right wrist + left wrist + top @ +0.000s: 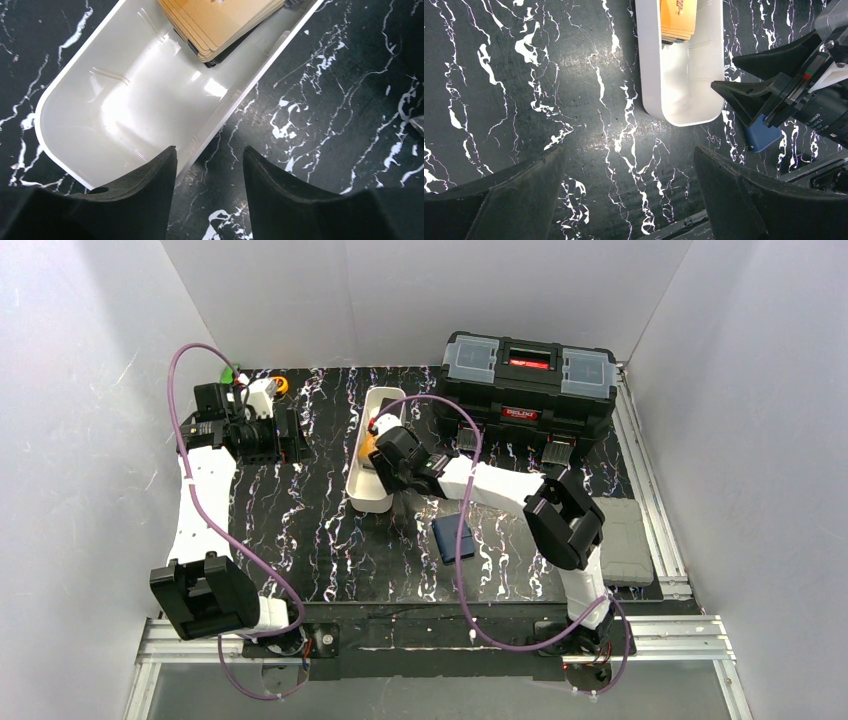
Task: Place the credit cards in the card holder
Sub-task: Move the storage box to the center of the board.
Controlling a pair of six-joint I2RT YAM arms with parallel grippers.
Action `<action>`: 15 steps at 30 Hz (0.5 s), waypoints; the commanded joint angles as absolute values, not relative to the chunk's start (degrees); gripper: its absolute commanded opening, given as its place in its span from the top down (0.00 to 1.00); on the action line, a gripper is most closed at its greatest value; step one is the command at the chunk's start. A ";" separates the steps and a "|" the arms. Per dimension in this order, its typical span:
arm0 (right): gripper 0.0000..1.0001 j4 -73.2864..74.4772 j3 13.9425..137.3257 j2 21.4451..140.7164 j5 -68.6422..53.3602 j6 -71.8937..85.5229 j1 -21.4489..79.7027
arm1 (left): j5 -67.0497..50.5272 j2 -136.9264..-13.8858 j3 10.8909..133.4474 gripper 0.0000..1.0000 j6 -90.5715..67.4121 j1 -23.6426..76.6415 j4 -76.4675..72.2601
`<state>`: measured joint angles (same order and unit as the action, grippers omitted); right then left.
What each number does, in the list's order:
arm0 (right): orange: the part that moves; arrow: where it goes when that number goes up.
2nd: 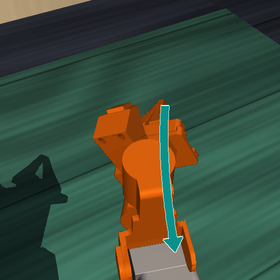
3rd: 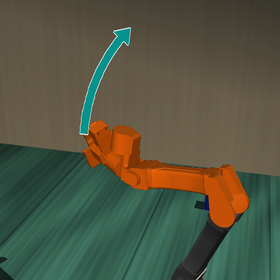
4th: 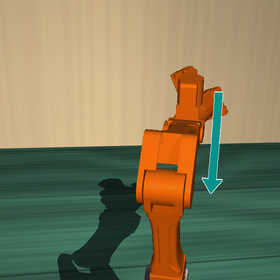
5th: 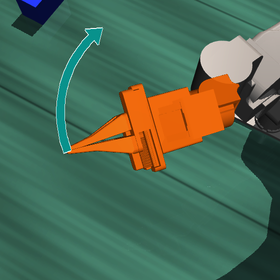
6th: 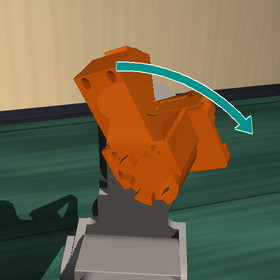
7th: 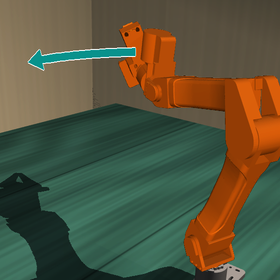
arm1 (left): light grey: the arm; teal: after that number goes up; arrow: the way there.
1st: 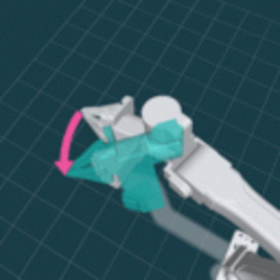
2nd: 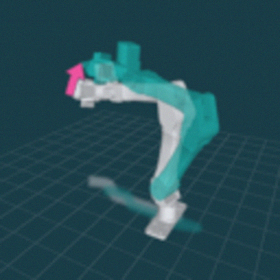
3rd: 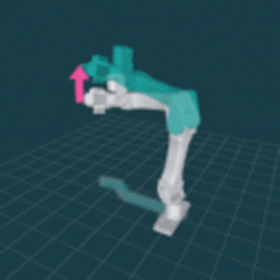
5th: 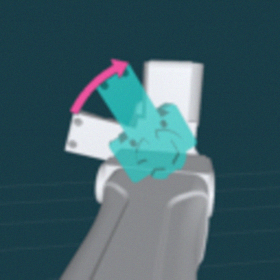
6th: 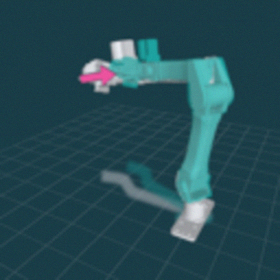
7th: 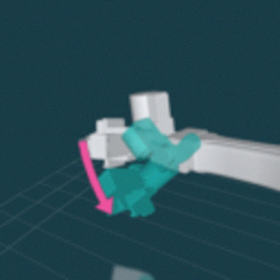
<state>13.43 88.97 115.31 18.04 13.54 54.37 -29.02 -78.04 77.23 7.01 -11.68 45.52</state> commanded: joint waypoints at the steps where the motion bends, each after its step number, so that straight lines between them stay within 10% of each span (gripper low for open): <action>1: 0.47 14.58 86.61 111.68 22.96 9.10 53.18 | -30.82 -76.73 79.23 0.02 7.26 -11.92 47.20; 15: 0.60 6.11 70.61 101.89 29.75 -1.98 46.20 | -32.88 -78.15 78.24 0.02 8.80 -11.87 47.22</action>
<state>9.28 73.84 104.90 24.36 4.36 47.92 -30.33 -78.15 77.43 7.99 -11.68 45.52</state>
